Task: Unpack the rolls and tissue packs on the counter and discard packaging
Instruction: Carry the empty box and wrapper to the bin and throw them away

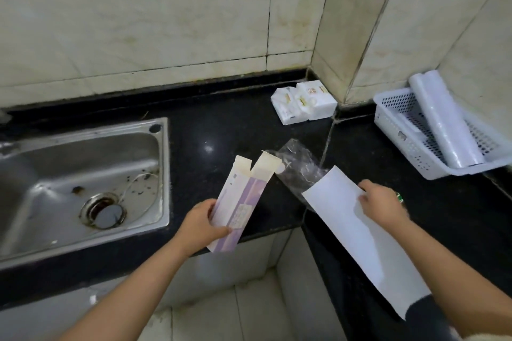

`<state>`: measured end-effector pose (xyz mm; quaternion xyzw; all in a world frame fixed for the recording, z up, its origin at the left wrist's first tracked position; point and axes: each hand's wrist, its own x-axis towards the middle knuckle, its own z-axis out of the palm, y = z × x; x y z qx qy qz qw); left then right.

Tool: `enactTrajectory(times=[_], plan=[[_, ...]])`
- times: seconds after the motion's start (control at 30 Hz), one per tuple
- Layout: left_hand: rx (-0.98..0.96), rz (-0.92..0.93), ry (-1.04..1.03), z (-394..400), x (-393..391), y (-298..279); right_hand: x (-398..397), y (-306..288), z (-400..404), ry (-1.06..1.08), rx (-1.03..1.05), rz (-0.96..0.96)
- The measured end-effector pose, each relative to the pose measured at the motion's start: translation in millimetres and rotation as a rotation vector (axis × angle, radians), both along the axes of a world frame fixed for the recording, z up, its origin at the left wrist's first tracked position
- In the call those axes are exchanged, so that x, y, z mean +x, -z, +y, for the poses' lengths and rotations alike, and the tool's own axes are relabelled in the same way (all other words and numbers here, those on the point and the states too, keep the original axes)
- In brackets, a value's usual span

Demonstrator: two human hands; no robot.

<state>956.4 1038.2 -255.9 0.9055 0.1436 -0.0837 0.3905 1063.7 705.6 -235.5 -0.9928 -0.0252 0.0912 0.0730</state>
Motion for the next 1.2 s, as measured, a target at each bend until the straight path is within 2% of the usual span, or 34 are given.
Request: enactTrajectory(times=[0.13, 0.33, 0.5, 0.6, 0.87, 1.03, 1.2], plan=[[0.047, -0.033, 0.092, 6, -20, -12, -37, -29, 26, -0.054, -0.065, -0.094], [0.03, -0.133, 0.338, -29, -48, -38, -153, -64, 21, 0.136, -0.068, -0.167], [-0.042, -0.188, 0.593, -110, -75, -56, -272, -84, -30, 0.471, 0.079, -0.123], [-0.035, -0.229, 0.777, -182, -84, -69, -330, -98, -75, 0.706, 0.171, -0.176], [-0.032, -0.335, 1.27, -369, -130, -112, -445, -126, -164, 1.113, 0.119, -0.278], [-0.006, -0.376, 1.612, -430, -188, -110, -544, -121, -164, 1.401, 0.07, -0.281], [-0.038, -0.382, 2.06, -481, -298, -111, -652, -109, -106, 1.776, 0.078, -0.283]])
